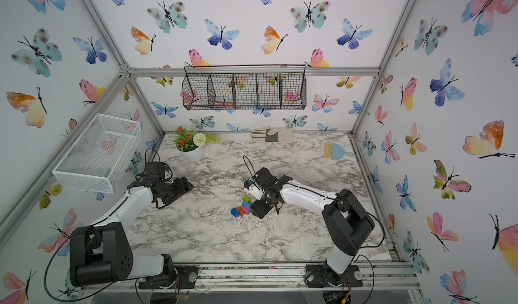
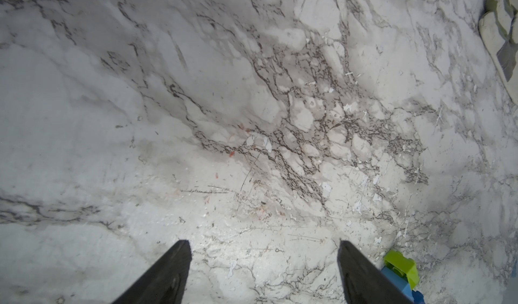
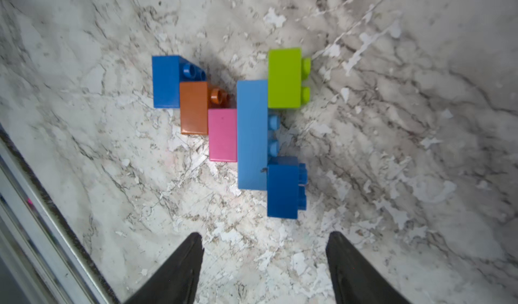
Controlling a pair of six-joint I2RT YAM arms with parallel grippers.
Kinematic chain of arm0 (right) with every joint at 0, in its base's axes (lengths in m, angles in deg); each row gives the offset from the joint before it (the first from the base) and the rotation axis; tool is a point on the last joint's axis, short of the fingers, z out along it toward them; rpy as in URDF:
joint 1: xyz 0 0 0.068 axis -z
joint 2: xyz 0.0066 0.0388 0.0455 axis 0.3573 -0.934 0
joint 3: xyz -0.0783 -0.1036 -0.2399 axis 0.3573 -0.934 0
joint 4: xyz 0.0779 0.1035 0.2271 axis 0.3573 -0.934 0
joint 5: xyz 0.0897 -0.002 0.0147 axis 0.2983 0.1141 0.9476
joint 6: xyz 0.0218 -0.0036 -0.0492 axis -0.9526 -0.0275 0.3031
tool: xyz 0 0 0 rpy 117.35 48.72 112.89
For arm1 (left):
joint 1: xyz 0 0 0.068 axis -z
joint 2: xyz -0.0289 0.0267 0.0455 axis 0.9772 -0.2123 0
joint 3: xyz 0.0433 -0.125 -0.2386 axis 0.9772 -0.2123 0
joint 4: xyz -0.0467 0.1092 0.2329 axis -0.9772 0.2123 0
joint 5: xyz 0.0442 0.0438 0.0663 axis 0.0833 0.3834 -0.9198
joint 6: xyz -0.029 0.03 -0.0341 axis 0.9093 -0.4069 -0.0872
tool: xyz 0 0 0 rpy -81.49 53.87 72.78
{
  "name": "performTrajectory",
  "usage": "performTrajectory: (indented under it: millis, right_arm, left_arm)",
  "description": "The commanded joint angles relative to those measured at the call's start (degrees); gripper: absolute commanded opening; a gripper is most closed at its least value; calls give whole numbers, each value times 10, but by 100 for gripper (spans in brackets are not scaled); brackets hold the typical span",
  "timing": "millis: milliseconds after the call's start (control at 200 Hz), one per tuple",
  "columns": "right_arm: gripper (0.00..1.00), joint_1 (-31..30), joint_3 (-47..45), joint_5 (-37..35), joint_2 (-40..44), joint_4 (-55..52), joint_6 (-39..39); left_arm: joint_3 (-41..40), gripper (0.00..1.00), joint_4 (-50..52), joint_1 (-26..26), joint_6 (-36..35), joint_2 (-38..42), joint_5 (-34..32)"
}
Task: Assemble the letter y with lego
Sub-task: Adjust the lego brick at the center of the board.
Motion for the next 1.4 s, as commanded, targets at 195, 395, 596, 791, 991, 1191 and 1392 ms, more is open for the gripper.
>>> performTrajectory:
  millis: [195,395,596,791,991,1191,1392]
  right_arm:
    - [74,-17,21,-64,-47,-32,-2]
    - [75,-21,33,-60,-78,-10,-9]
    - [77,-21,55,-140,-113,-25,-61]
    - [78,-20,80,-183,-145,-27,-101]
    - [78,-15,118,-225,-177,-52,-138]
    - [79,-6,137,-231,-186,-63,-150]
    - [79,-6,136,-211,-173,-57,-141]
  left_arm:
    - [-4,84,5,-4,-9,-7,-1]
    - [-3,84,5,-4,-8,-8,-1]
    - [-3,83,4,-4,-9,-9,0]
    - [-3,84,4,-4,-9,-9,0]
    - [-3,84,4,-4,-9,-9,0]
    - [-4,84,4,-4,-9,-8,1]
    - [-4,83,4,-4,-9,-9,1]
